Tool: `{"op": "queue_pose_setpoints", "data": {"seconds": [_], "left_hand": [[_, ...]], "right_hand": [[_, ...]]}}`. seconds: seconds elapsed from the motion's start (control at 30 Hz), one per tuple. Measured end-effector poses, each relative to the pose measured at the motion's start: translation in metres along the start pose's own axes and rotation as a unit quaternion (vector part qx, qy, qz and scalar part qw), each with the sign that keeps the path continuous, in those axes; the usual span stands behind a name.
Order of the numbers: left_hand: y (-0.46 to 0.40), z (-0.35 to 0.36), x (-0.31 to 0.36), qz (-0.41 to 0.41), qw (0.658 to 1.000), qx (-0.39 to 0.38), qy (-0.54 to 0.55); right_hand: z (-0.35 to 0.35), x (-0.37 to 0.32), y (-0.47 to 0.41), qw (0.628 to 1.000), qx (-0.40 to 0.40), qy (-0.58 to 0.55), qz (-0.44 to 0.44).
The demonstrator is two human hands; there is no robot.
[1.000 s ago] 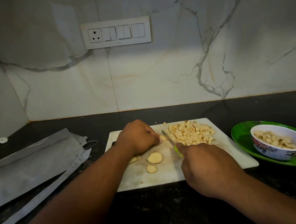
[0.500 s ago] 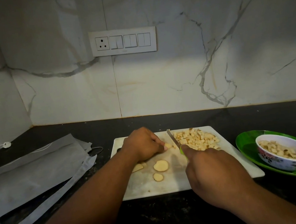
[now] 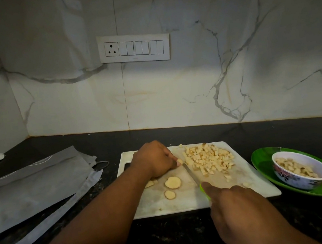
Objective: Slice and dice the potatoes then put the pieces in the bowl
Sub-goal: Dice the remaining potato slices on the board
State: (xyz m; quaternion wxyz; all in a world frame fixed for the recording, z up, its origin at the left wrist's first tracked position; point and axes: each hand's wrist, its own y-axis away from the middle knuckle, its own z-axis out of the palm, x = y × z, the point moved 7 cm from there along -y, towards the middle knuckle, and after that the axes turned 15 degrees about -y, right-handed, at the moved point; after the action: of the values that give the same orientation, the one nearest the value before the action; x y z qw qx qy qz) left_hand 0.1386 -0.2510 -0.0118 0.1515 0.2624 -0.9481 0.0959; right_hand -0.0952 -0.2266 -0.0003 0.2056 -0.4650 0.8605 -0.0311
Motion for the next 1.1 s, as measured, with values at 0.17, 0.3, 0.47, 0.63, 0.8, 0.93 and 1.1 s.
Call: {"op": "queue_pose_setpoints", "data": {"seconds": [0.17, 0.3, 0.47, 0.63, 0.8, 0.93, 1.1], "left_hand": [[0.010, -0.007, 0.005, 0.048, 0.998, -0.022, -0.018], [0.013, -0.007, 0.002, 0.044, 0.999, -0.017, -0.008], [0.006, -0.006, 0.001, 0.027, 1.000, 0.000, -0.014], [-0.001, -0.003, 0.001, 0.013, 0.999, 0.000, -0.033], [0.005, -0.008, -0.002, 0.005, 1.000, 0.008, -0.005], [0.010, -0.010, -0.006, -0.005, 1.000, 0.005, 0.027], [0.012, -0.010, -0.005, -0.001, 1.000, 0.002, 0.031]], "right_hand": [[-0.018, -0.008, -0.008, 0.999, 0.050, 0.015, -0.009], [-0.006, -0.014, -0.039, 0.998, 0.058, 0.009, -0.003], [0.010, -0.015, -0.042, 0.999, 0.025, 0.030, -0.003], [0.009, -0.020, -0.020, 0.999, -0.018, 0.045, -0.007], [0.001, -0.025, 0.000, 0.999, -0.008, 0.044, -0.003], [-0.003, -0.029, -0.014, 0.999, 0.032, 0.035, -0.008], [0.012, -0.029, -0.037, 0.999, 0.023, 0.023, -0.004]]}}
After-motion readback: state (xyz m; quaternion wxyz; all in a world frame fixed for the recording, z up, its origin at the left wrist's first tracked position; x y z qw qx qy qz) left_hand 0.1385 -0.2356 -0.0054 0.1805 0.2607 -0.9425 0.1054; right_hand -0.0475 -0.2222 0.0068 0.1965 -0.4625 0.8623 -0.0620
